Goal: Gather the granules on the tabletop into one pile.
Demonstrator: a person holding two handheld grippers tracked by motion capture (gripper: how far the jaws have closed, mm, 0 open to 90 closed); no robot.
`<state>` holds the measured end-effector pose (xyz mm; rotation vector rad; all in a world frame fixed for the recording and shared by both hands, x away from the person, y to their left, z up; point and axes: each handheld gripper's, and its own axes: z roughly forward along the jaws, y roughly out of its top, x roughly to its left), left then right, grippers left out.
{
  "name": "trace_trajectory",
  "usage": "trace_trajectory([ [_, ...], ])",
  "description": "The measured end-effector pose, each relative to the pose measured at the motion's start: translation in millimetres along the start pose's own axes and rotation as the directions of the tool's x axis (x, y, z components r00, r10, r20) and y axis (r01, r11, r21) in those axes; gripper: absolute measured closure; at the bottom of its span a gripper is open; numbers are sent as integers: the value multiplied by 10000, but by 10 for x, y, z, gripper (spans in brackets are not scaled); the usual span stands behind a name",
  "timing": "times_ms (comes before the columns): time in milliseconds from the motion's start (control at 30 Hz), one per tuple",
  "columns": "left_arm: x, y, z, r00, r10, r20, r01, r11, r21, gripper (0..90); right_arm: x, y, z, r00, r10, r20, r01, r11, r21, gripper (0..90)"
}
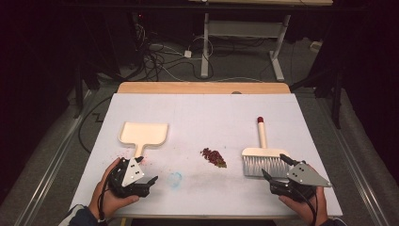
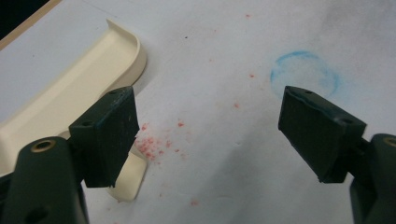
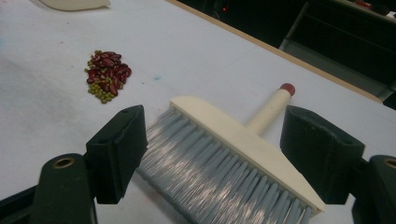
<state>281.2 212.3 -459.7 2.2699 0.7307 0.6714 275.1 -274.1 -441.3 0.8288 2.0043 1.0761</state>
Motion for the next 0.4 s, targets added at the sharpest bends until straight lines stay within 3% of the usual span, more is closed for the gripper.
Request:
trace_trajectory([
  [400,14,11,16,9999,-86,-70,87,10000,26,192,-18,-5,5,10000,50,-71,-50,10000,-68,234],
])
